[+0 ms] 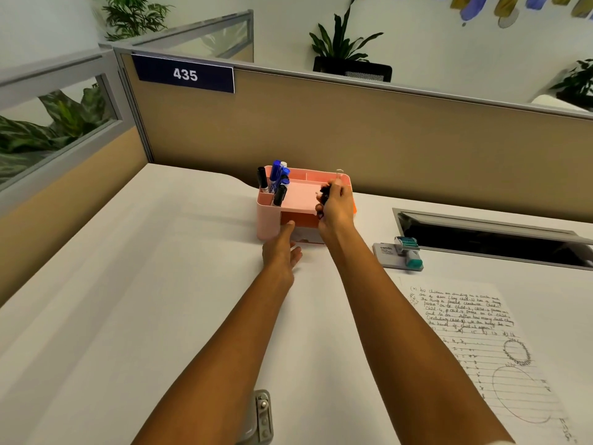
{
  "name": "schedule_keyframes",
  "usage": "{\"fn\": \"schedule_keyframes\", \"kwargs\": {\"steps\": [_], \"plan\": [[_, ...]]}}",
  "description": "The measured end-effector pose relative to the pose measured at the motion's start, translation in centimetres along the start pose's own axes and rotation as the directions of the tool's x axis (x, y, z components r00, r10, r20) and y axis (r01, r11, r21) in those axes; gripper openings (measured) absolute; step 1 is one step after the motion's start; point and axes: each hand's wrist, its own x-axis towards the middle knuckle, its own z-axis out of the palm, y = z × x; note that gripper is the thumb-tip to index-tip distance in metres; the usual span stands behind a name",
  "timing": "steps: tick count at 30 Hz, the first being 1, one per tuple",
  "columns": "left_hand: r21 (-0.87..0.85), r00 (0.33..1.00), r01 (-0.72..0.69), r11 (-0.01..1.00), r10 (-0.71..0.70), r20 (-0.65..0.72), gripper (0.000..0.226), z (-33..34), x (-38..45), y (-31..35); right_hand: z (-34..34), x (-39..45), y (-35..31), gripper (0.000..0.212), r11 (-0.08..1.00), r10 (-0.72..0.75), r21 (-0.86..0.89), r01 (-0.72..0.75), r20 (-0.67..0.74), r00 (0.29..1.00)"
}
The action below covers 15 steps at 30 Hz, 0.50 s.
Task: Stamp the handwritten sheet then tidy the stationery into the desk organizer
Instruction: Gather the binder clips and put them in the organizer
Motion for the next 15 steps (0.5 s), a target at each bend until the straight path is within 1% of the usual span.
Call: {"fn": "schedule_keyframes", "kwargs": {"steps": [2, 3, 5, 7, 9, 12, 15], "plan": [[-0.017, 1.0, -0.005, 1.0, 0.004, -0.013, 0.054, 0.1, 0.2, -0.1, -0.1, 0.2, 1.1, 0.021, 0.954, -0.17, -0.236, 0.185, 0.083, 0.982], [-0.027, 1.0, -0.006, 1.0, 0.006, -0.012, 0.051, 0.1, 0.1, -0.1, -0.2, 0.3, 1.5, 0.019, 0.91, -0.242, -0.308, 0.276, 0.145, 0.959], [-0.045, 1.0, -0.011, 0.999, 0.011, -0.002, 0.048, 0.0, 0.1, -0.1, -0.3, 0.5, 2.0, 0.015, 0.813, -0.33, -0.406, 0.417, 0.269, 0.905], [-0.05, 1.0, -0.015, 0.999, 0.016, 0.01, 0.048, -0.1, 0.2, -0.1, -0.3, 0.6, 2.4, 0.01, 0.712, -0.338, -0.492, 0.5, 0.384, 0.859], [-0.033, 1.0, -0.022, 0.999, 0.022, 0.016, 0.046, -0.2, 0.3, -0.1, -0.3, 0.7, 2.8, 0.005, 0.575, -0.303, -0.59, 0.567, 0.49, 0.817], [-0.027, 0.999, -0.035, 0.999, 0.036, 0.031, 0.042, -0.3, 0.3, -0.2, -0.3, 0.5, 3.1, 0.02, 0.344, -0.268, -0.687, 0.64, 0.582, 0.768], [-0.035, 0.999, -0.046, 0.998, 0.047, 0.028, 0.042, -0.3, 0.4, -0.2, -0.7, 0.4, 3.5, 0.029, 0.094, -0.268, -0.712, 0.696, 0.655, 0.706]]}}
